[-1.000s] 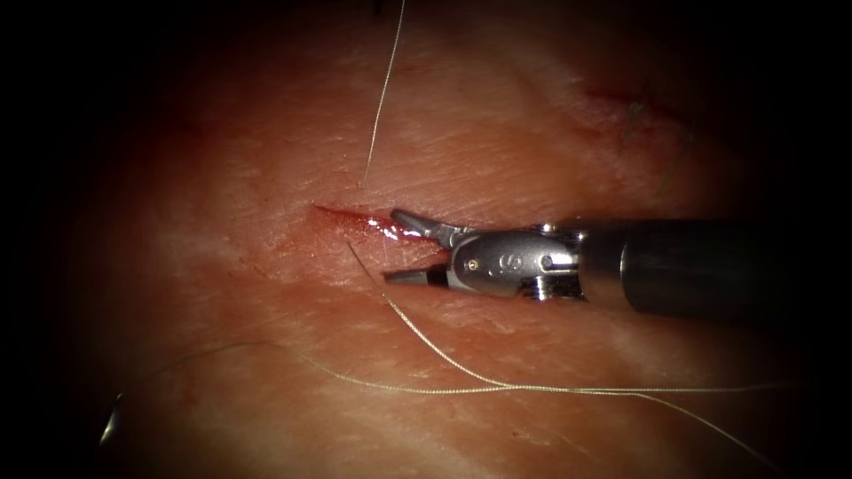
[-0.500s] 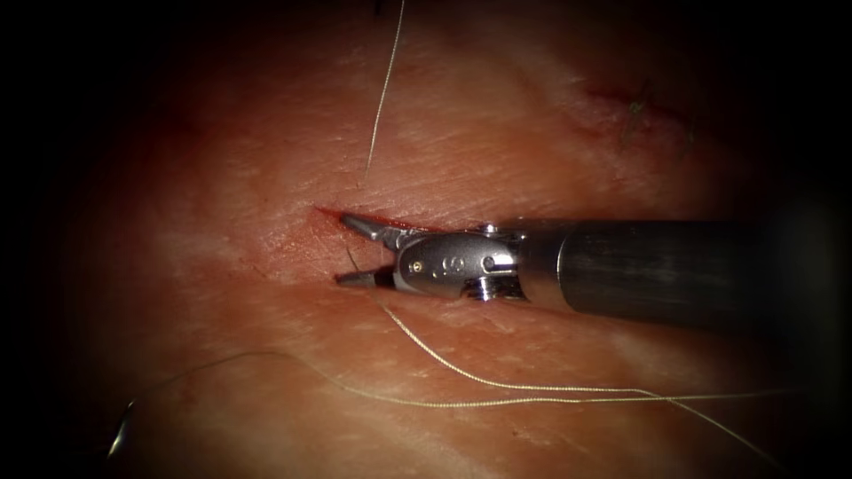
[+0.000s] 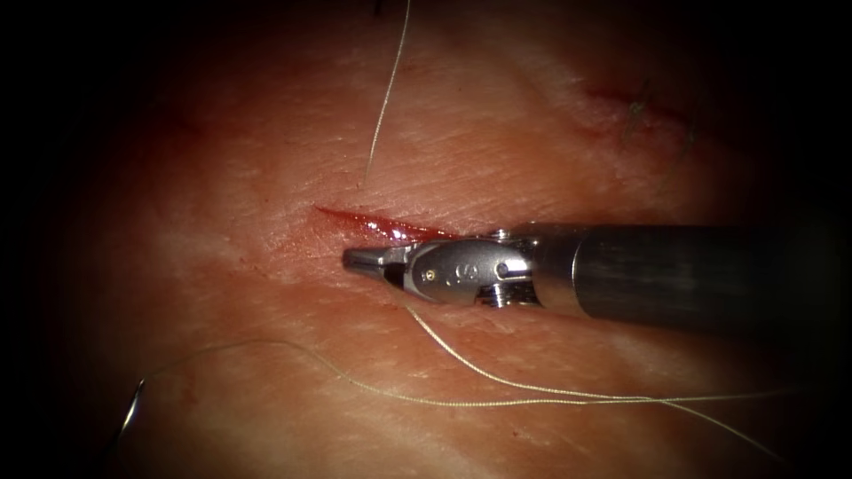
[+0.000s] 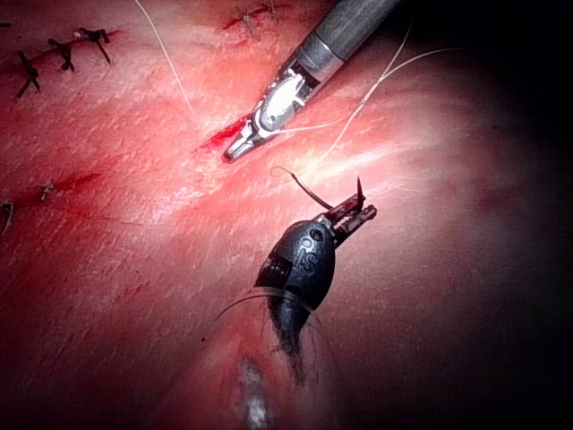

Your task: Wound Closure

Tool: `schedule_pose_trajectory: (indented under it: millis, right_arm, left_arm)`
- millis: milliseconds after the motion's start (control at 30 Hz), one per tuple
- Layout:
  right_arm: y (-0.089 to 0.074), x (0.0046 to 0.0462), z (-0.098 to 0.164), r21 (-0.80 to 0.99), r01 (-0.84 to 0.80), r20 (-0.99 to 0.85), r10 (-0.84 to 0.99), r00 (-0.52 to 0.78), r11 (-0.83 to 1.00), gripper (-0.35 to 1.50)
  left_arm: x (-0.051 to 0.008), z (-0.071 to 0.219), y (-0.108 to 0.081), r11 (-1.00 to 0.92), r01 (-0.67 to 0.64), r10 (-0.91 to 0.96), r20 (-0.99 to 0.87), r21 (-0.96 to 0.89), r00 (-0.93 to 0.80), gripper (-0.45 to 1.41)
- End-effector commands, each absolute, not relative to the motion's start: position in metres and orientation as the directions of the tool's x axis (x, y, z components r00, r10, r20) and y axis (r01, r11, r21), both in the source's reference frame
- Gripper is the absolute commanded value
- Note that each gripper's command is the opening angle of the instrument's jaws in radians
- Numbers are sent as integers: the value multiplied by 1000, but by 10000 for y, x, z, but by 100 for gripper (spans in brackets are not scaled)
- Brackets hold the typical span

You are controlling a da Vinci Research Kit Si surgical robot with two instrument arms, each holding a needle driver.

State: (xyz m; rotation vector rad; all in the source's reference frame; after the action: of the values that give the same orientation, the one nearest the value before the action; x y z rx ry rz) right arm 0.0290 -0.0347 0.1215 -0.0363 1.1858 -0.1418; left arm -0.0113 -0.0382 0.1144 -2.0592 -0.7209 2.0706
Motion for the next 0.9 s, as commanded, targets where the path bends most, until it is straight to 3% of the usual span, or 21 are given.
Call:
schedule_pose_trajectory:
  millis: [33,900]
  right_arm:
    - [-350,293,1218,-103,92,-921,-130,368,990,-35]
    - [-375,205,1202,-95,71,-909,-115,401,993,-35]
  left_arm:
    - [-118,1151,-388,-876,230,422,-905,-424,-59,-45]
    - [-123,1154,-386,-880,213,422,-904,-425,-64,-45]
